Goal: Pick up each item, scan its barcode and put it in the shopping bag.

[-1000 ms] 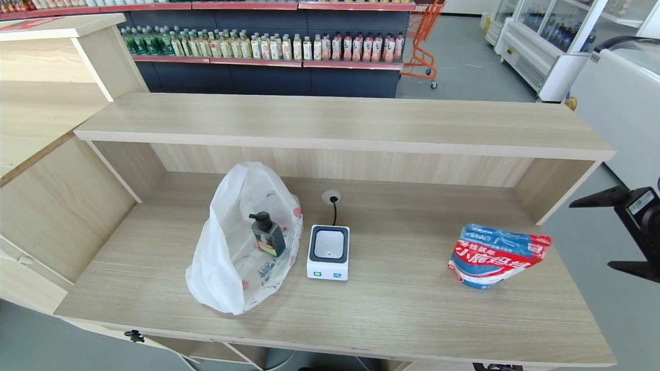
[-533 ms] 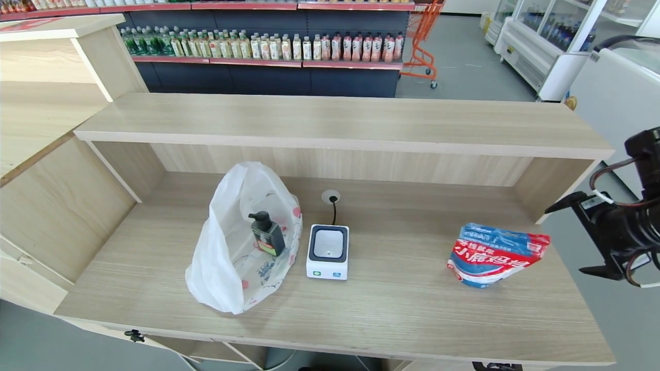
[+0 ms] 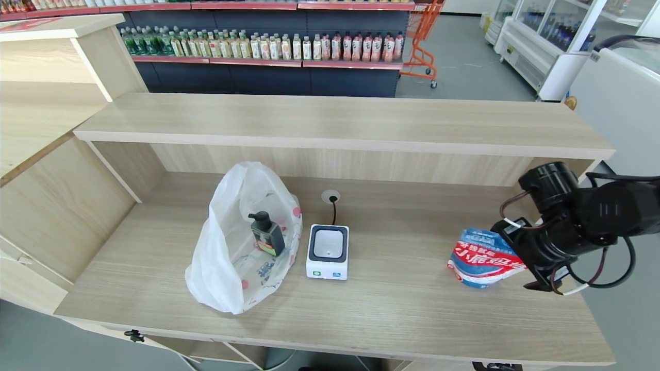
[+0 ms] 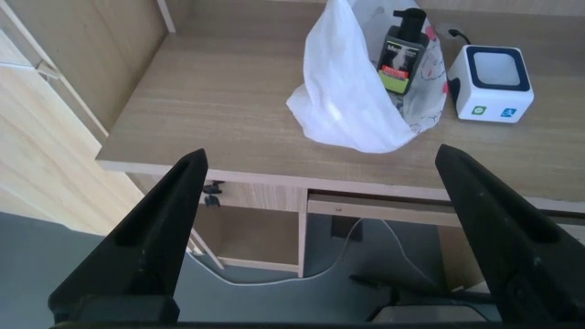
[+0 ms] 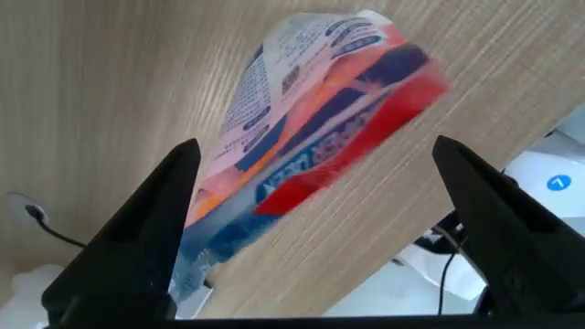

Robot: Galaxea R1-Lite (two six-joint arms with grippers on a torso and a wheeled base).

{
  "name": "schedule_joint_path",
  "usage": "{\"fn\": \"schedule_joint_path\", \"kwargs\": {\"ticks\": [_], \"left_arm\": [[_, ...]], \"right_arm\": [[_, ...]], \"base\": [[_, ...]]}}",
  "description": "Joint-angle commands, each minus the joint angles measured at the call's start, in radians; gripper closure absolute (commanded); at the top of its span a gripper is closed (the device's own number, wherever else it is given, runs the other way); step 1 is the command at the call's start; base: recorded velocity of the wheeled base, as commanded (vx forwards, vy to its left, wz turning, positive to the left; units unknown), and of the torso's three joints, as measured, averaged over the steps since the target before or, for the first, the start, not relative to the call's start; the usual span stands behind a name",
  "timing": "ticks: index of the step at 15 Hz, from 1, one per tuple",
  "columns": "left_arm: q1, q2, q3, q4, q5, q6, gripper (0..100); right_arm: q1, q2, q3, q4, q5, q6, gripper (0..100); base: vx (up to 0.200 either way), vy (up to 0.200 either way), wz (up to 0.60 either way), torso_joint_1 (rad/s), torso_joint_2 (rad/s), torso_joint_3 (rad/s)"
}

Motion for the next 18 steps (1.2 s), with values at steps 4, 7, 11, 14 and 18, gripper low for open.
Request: {"fn": "schedule_joint_path", "kwargs": {"ticks": [4,7,11,14,18], "left_arm": [[0.001,0.0,0.0,0.0,0.0,0.0,0],[0.001,0.0,0.0,0.0,0.0,0.0,0],[-0.001,0.0,0.0,0.0,0.0,0.0,0],[0.001,0.0,0.0,0.0,0.0,0.0,0],[0.001,0.0,0.0,0.0,0.0,0.0,0]], "right_arm": [[0.039,0.17,-0.022,-0.082,-0.075,-0.115,100],[0.042,0.193,-0.019,-0.091,-0.141,-0.176,100],[0.053,0.164,-0.006,-0.094,-0.15,-0.366,100],[0.067,-0.024,0.035,-0.185,-0.021,-0.449,100],[-0.001,-0.304,0.144,-0.24,0.528,-0.79,100]], "base": [[0.0,0.0,0.0,0.0,0.0,0.0],[0.0,0.0,0.0,0.0,0.0,0.0],[0.0,0.0,0.0,0.0,0.0,0.0],[0.0,0.0,0.0,0.0,0.0,0.0],[0.0,0.0,0.0,0.0,0.0,0.0]]}}
